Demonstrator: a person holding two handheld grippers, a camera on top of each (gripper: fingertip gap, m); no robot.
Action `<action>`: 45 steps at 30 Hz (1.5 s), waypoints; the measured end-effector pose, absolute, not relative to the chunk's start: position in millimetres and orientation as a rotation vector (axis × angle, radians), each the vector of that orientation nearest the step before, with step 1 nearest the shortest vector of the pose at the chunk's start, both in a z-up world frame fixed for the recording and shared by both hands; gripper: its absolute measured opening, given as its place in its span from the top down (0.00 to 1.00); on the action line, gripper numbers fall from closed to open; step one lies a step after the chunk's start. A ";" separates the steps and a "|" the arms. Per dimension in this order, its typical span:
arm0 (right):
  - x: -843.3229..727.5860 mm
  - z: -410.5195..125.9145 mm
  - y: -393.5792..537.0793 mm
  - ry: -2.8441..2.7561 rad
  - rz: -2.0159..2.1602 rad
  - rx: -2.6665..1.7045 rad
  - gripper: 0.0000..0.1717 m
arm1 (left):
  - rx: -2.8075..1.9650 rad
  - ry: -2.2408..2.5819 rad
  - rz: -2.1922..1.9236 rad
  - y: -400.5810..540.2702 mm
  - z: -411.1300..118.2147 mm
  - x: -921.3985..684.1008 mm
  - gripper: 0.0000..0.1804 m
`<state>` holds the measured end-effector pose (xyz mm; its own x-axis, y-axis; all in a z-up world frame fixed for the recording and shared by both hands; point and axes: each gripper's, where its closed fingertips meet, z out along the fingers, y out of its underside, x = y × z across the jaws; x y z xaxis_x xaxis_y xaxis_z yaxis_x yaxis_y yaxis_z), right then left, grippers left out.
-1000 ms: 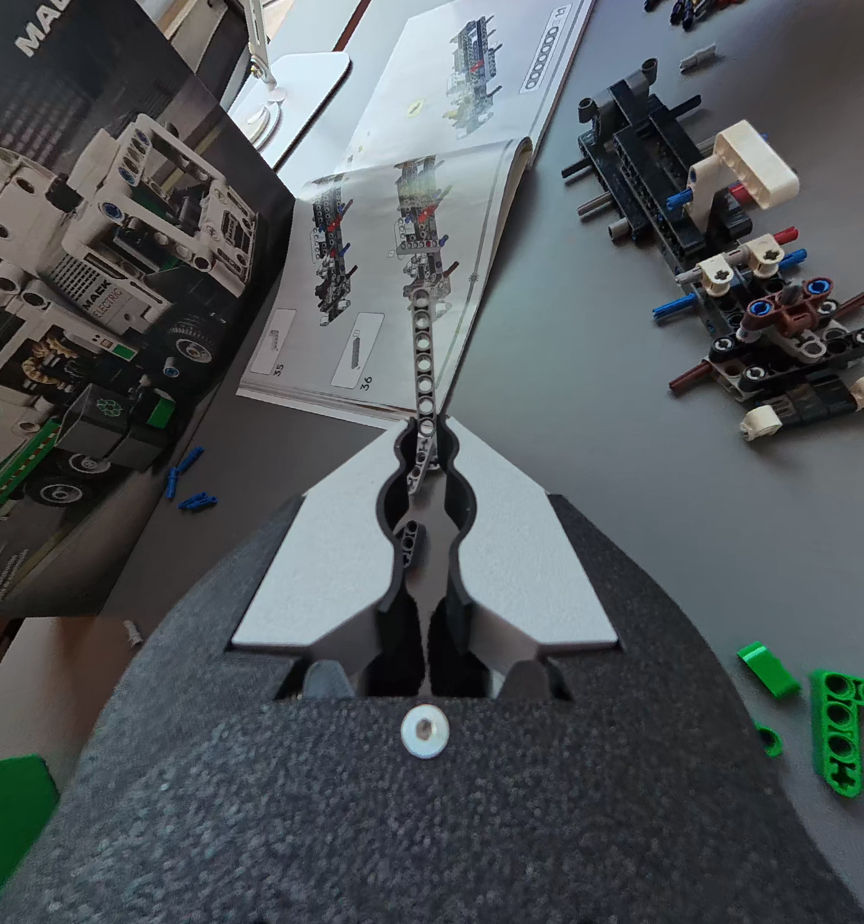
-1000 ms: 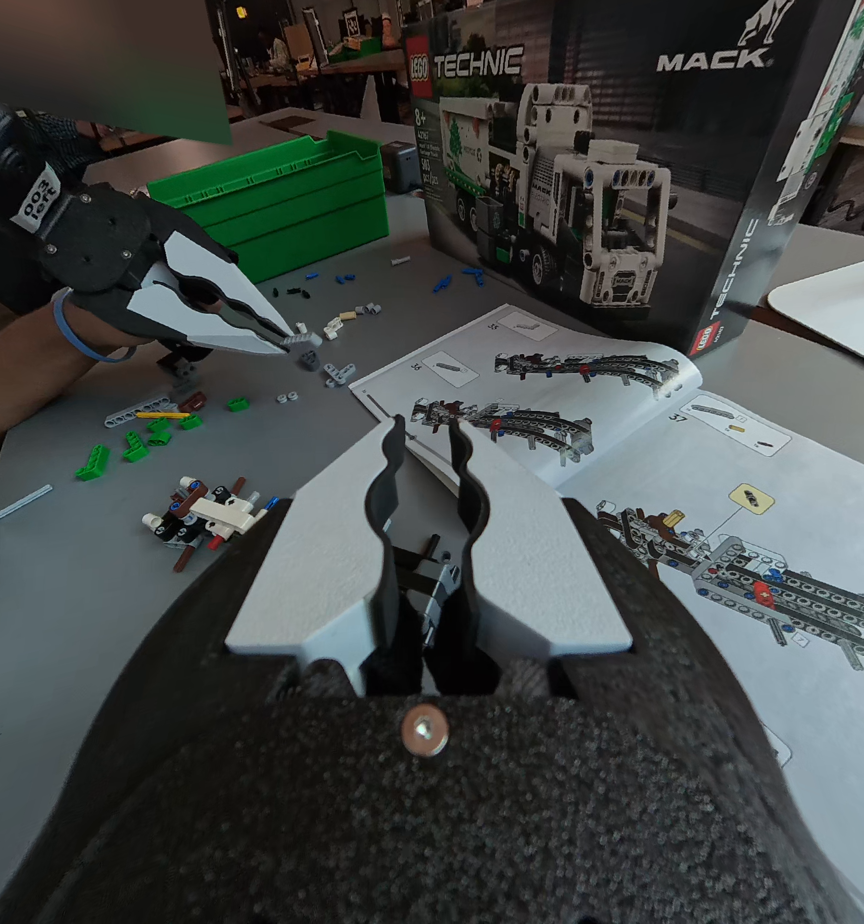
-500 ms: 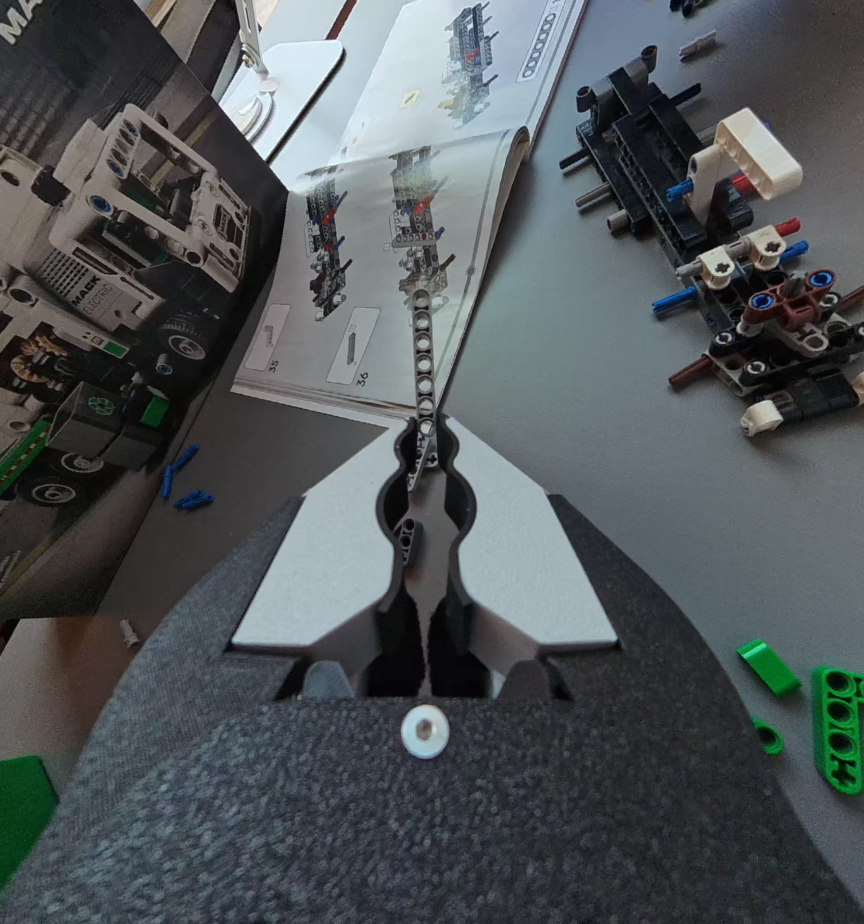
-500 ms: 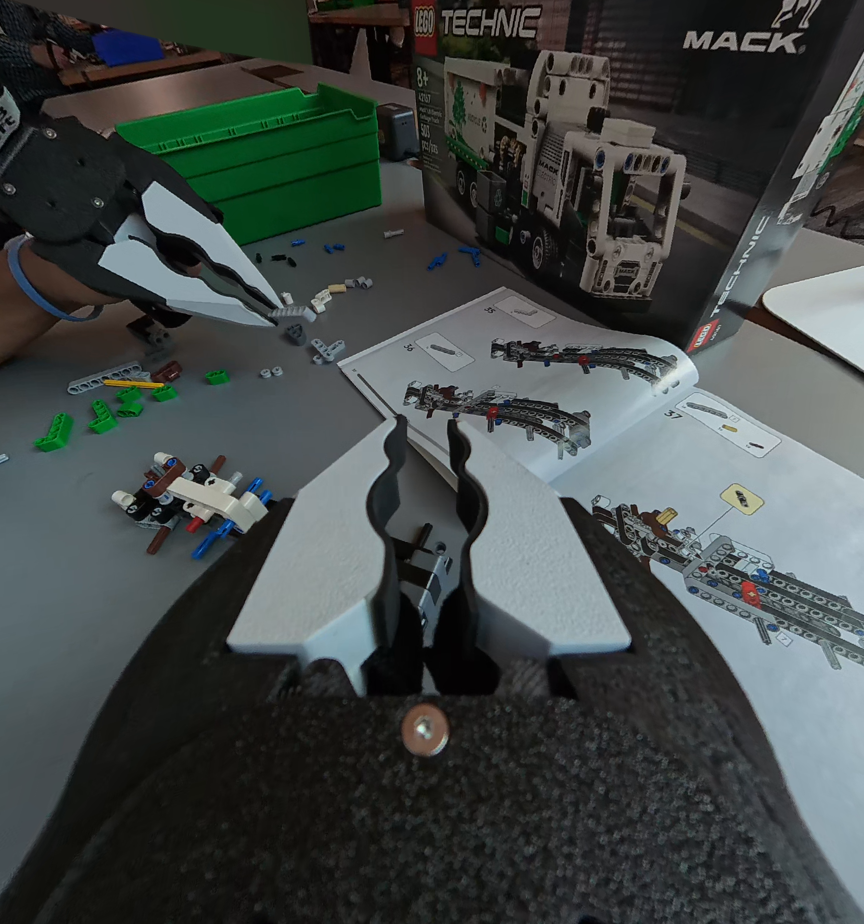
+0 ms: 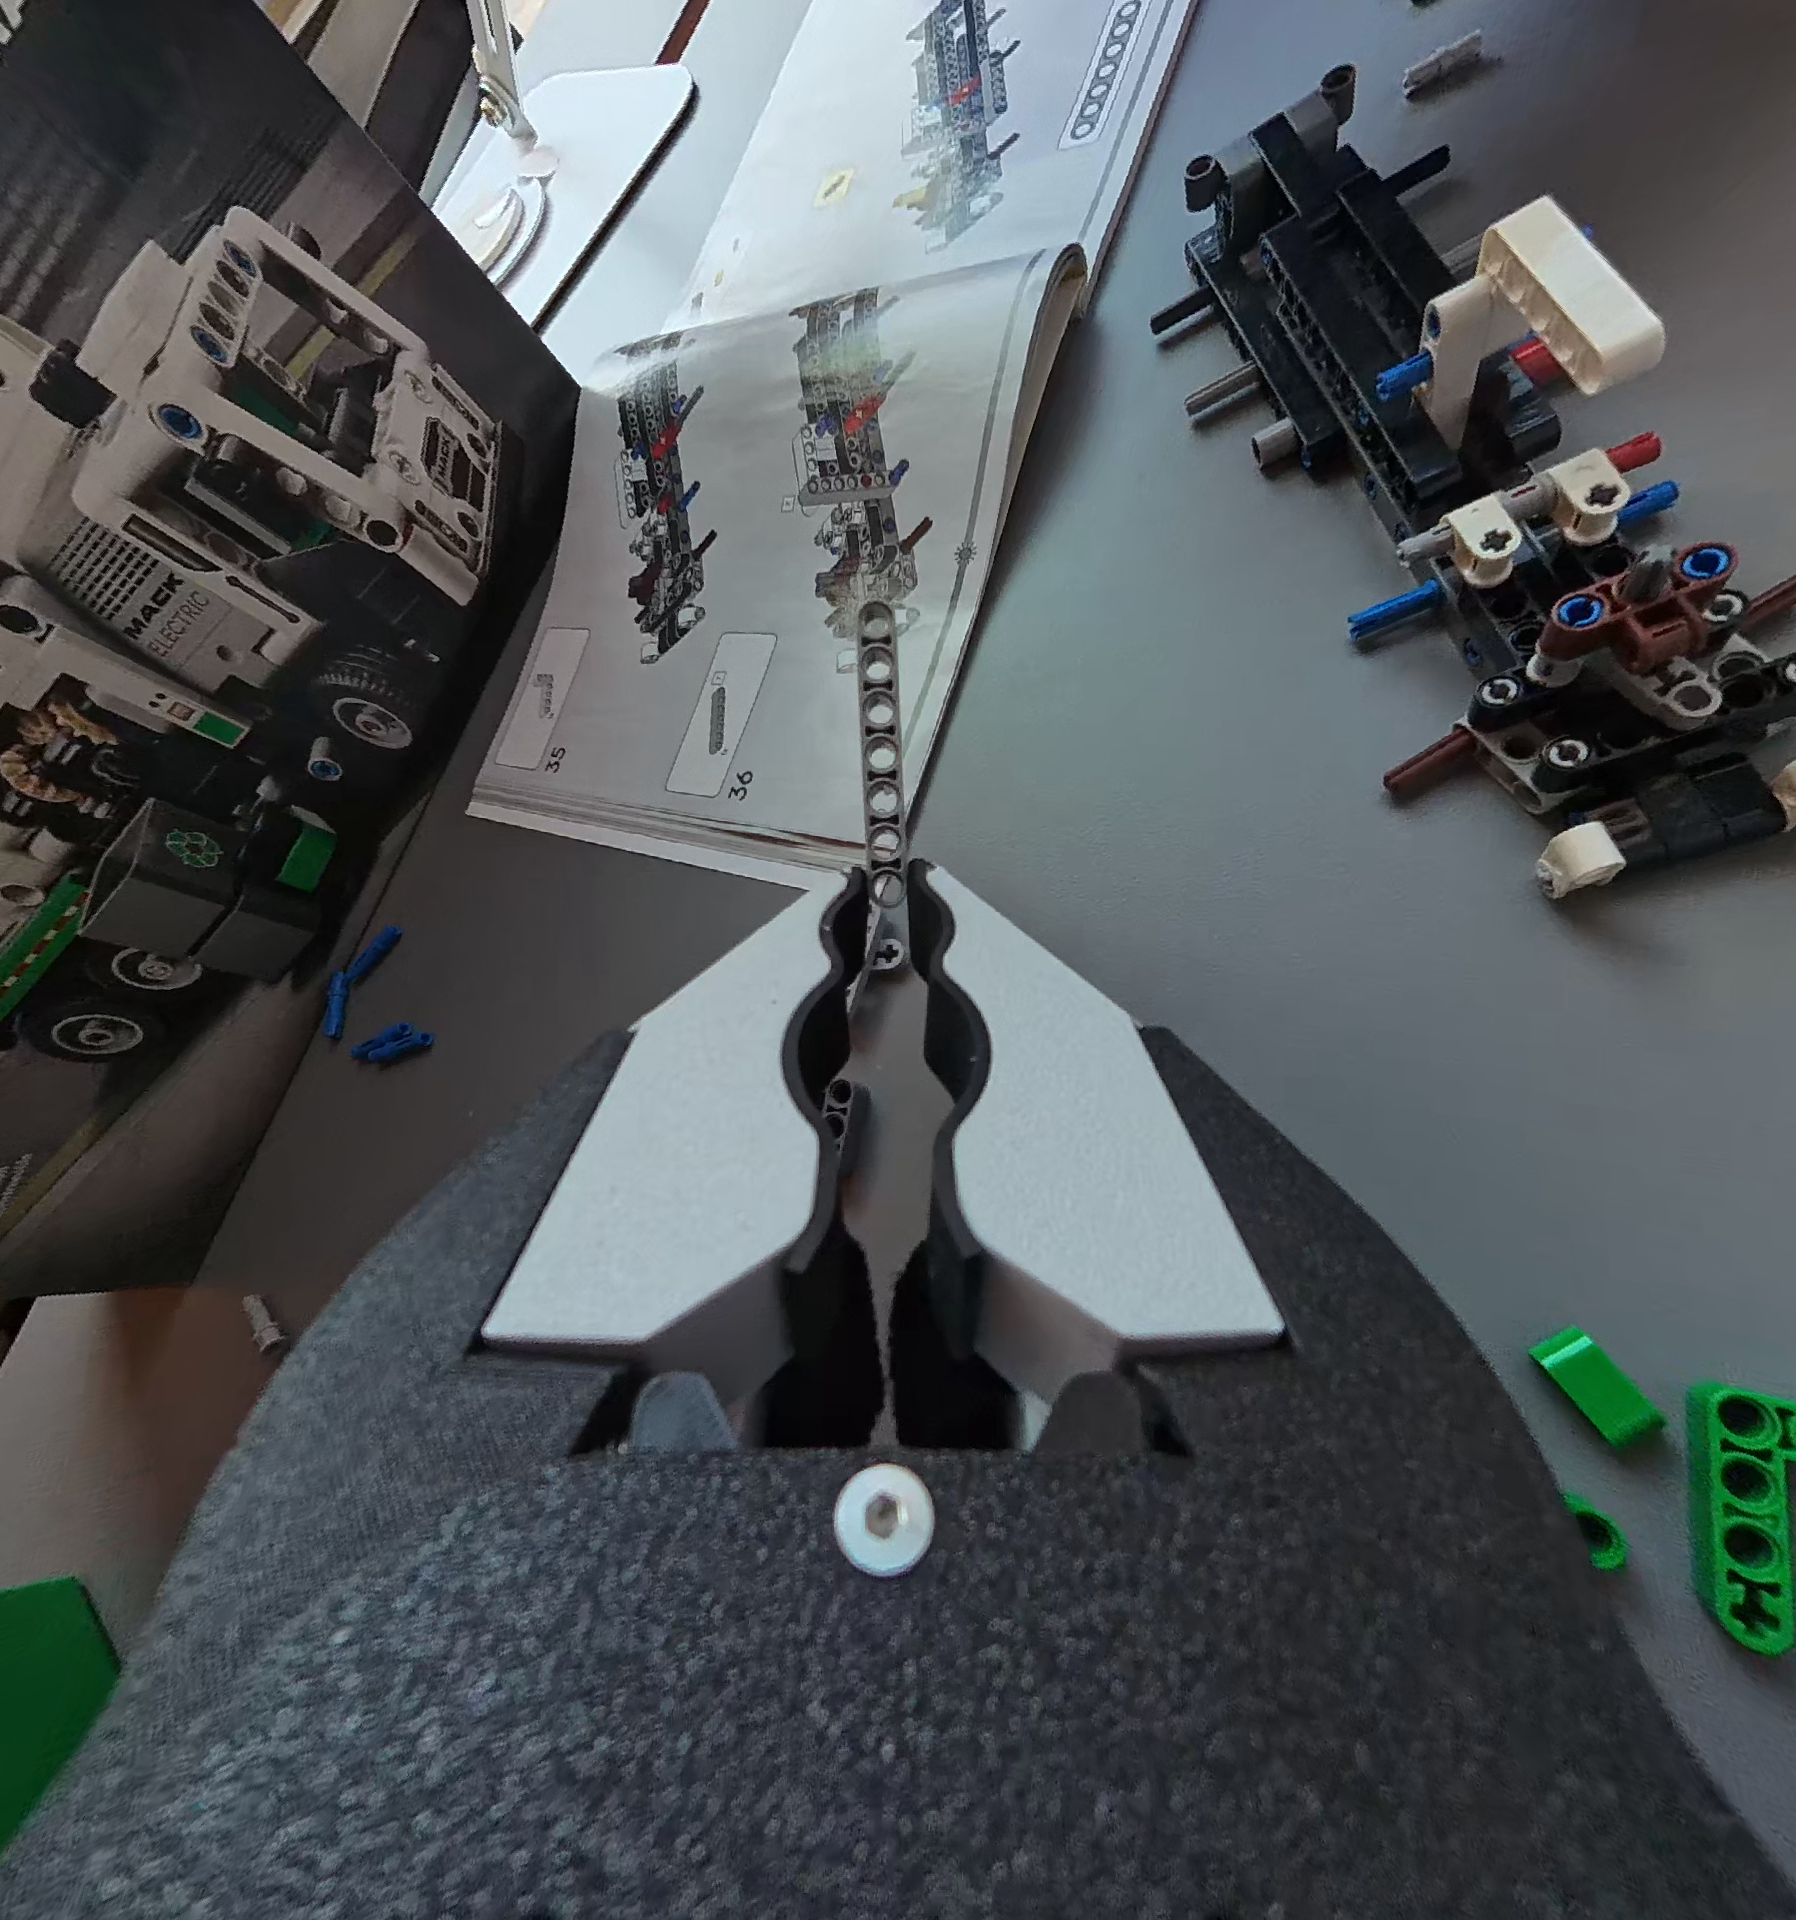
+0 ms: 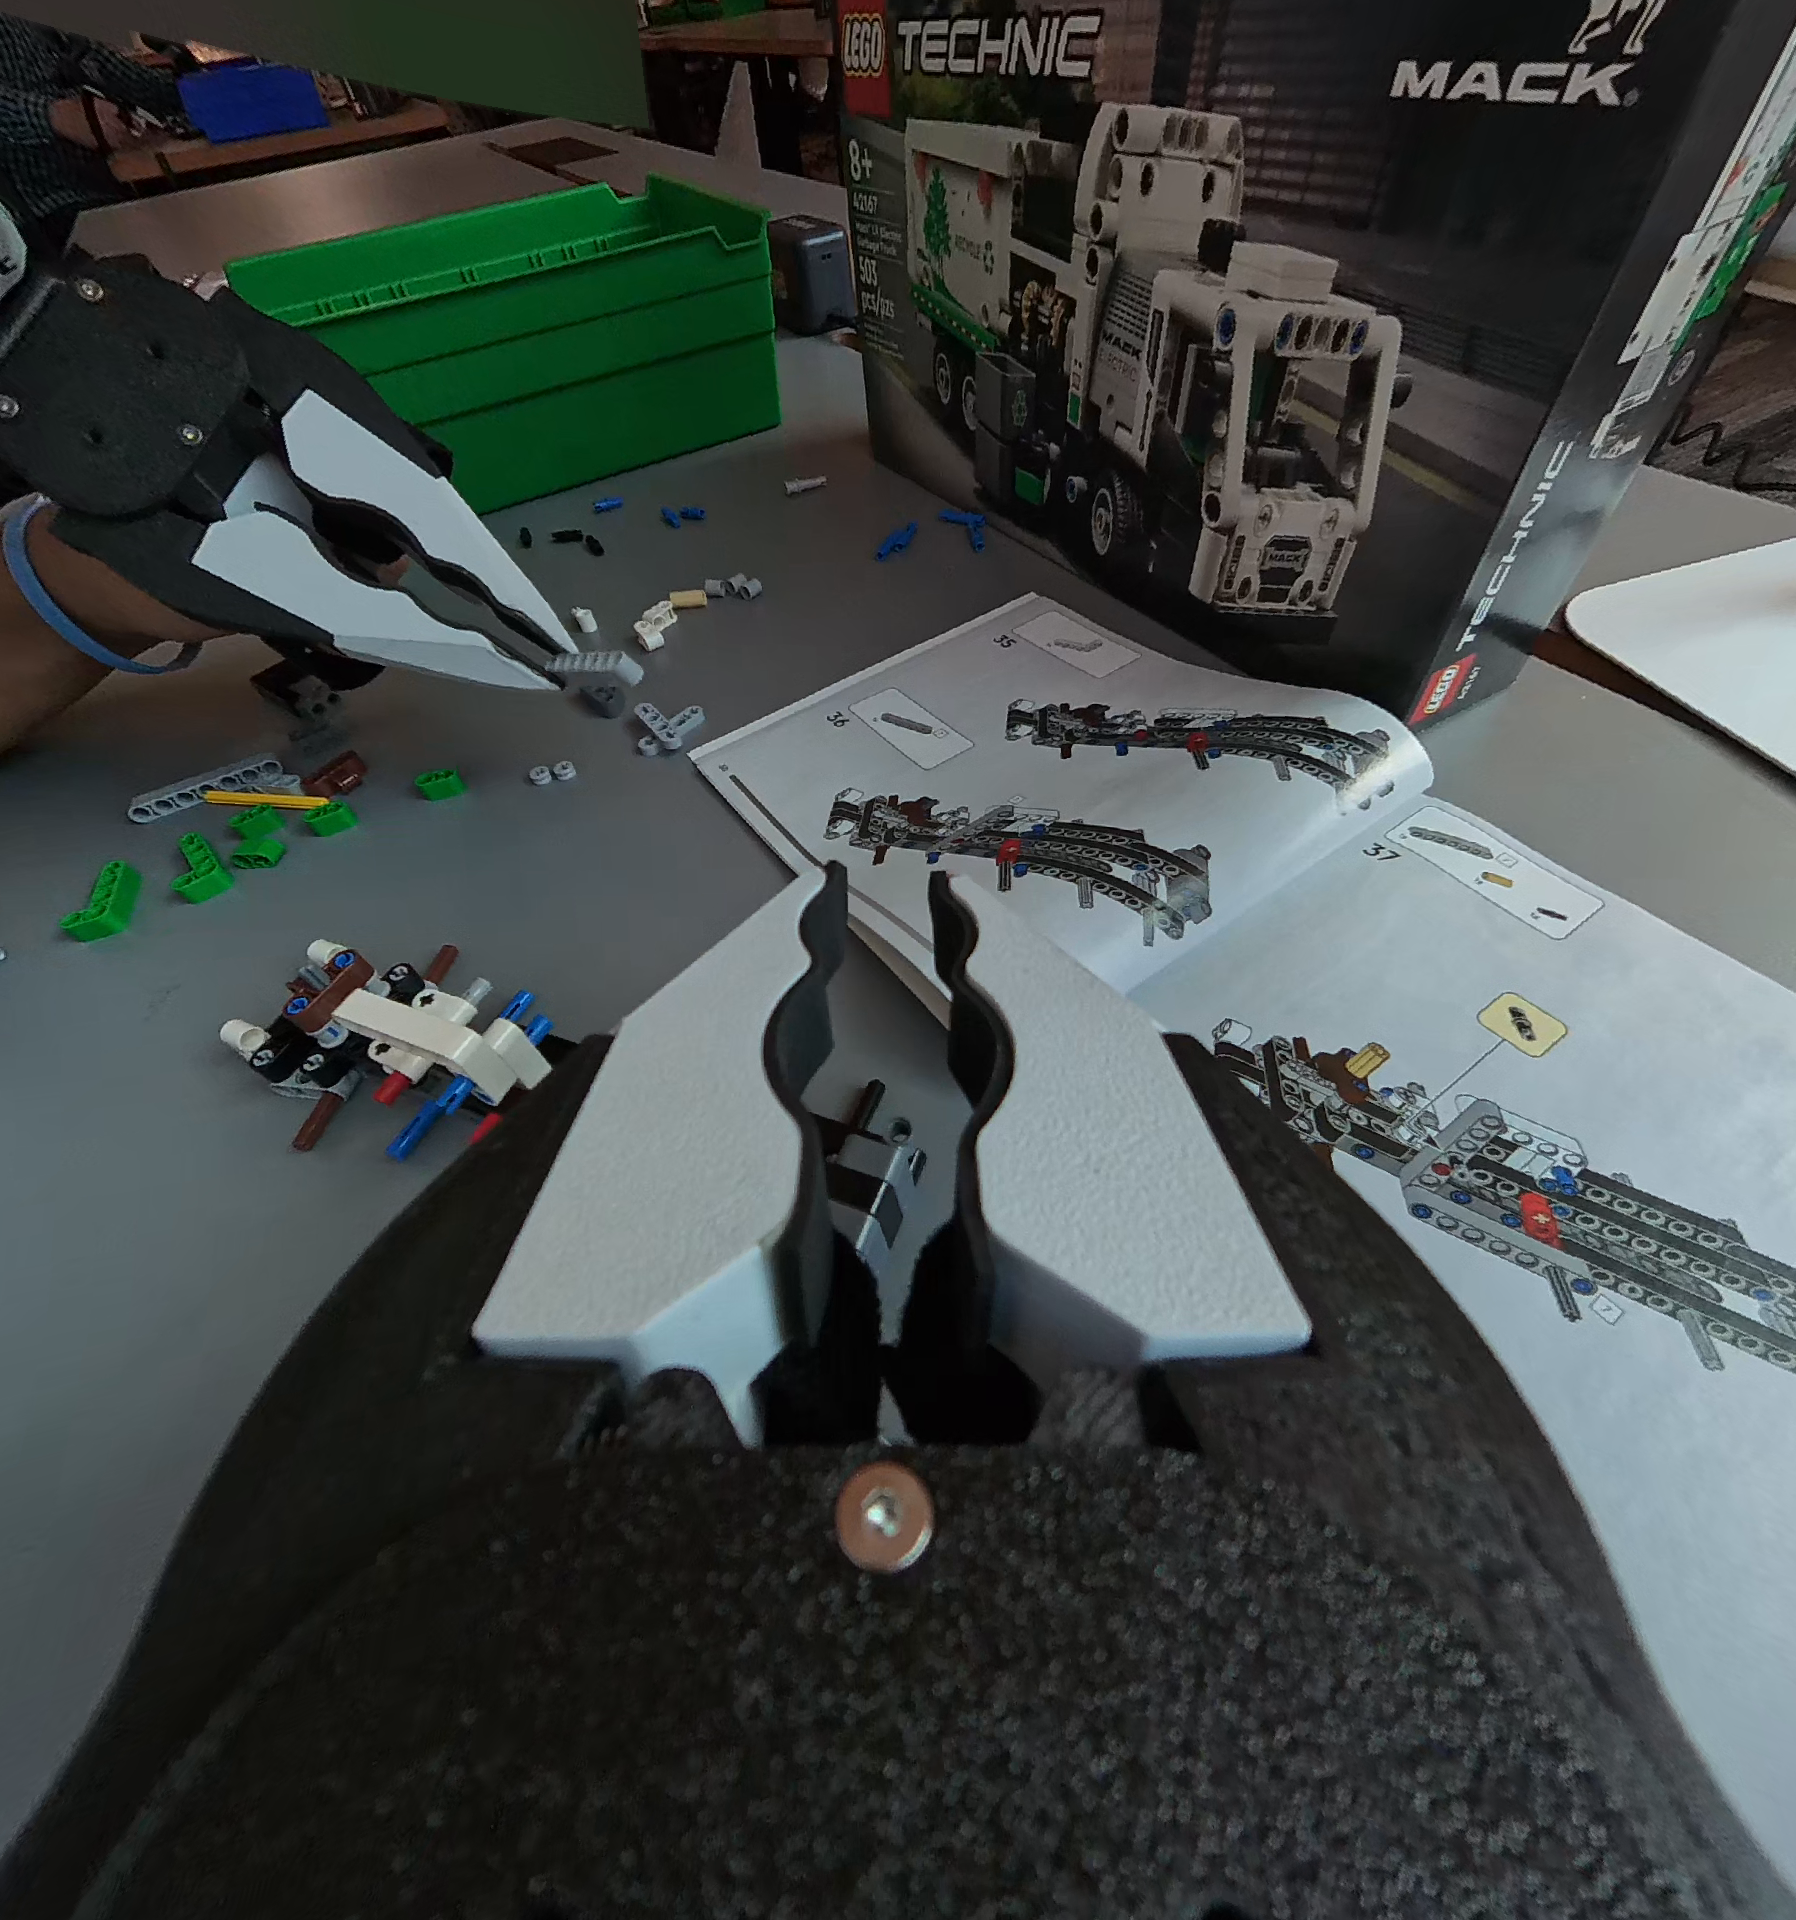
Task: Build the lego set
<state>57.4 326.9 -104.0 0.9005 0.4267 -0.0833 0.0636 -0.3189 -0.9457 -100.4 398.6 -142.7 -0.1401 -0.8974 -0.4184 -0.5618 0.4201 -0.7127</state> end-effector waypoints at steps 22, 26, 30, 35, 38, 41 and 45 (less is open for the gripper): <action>57.3 -104.6 326.3 -0.358 0.394 -1.881 0.92 | -1.248 1.816 -0.504 398.4 -140.8 -100.3 0.97; 56.4 -104.2 326.2 -0.361 0.394 -1.880 0.92 | -1.247 1.818 -0.503 398.4 -141.3 -100.6 0.97; 53.0 -100.6 324.7 -0.375 0.391 -1.870 0.92 | -1.236 1.812 -0.504 396.8 -139.0 -100.4 0.97; 49.1 -94.7 322.0 -0.418 0.328 -1.854 0.92 | -1.209 1.798 -0.481 395.6 -134.9 -100.3 0.97; 49.6 -95.9 320.8 -0.431 0.296 -1.853 0.93 | -1.191 1.791 -0.442 397.3 -134.4 -101.5 0.97; 45.7 -96.3 320.1 -0.418 0.352 -1.854 0.93 | -1.164 1.785 -0.402 397.1 -133.3 -101.7 0.97; 38.9 -100.2 319.8 -0.439 0.369 -1.861 0.93 | -1.126 1.781 -0.323 398.5 -134.5 -101.3 0.97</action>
<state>38.9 319.8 -100.2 0.8816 0.4704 -0.0380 0.1184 -0.2985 -0.9471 -101.3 398.5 -134.5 -0.1042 -0.8044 -0.5849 -0.5479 0.5372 -0.6412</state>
